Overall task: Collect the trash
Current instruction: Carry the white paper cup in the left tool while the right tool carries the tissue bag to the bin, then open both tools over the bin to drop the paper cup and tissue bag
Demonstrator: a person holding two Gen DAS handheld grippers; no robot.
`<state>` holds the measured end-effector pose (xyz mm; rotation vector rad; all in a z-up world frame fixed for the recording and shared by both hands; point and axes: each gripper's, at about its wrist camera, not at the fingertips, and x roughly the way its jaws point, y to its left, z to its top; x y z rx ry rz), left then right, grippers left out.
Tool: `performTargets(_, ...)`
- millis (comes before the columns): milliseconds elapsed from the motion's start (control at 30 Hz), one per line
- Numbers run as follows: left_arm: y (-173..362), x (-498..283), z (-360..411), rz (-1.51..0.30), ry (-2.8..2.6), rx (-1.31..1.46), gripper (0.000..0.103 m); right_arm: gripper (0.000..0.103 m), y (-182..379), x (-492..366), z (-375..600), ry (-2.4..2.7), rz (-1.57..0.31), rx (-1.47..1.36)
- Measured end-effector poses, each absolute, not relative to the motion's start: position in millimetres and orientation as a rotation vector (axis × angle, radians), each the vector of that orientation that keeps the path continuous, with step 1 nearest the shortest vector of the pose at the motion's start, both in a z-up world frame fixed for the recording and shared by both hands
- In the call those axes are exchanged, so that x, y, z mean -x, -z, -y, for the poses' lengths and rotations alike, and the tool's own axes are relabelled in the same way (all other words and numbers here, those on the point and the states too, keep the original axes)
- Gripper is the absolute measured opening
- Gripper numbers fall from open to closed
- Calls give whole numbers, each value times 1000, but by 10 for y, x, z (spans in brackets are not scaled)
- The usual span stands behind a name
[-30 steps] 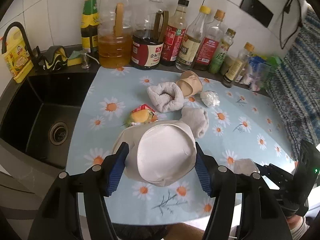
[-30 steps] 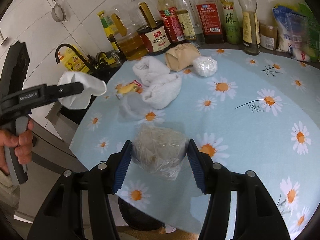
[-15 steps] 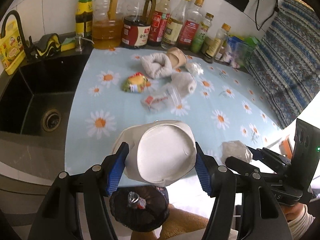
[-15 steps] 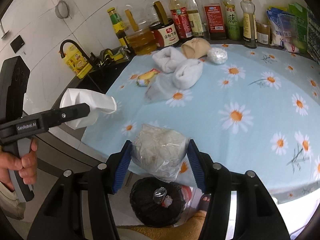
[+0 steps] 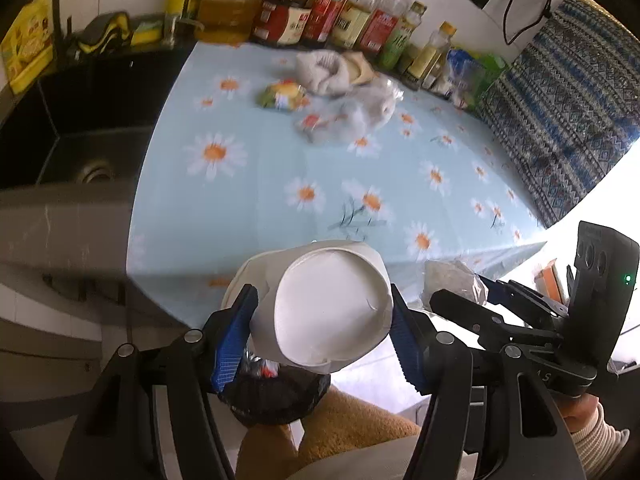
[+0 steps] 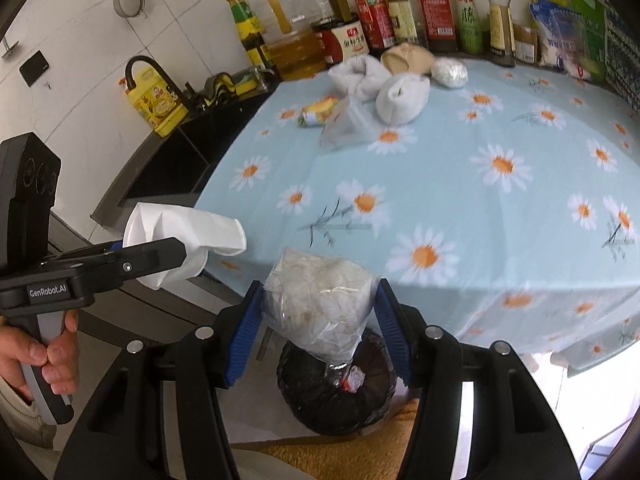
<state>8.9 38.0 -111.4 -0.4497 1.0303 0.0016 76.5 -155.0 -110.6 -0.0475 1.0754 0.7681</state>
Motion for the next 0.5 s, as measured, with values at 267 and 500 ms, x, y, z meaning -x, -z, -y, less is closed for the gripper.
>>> performTargets(267, 1446, 139, -422, -1092, 20, 493, 62, 56, 1424, -532, 1501, -750, -1154, 66)
performTargets(500, 1848, 247, -402, -1187, 26, 514, 62, 56, 1709, -413, 1480, -728, -1222, 80)
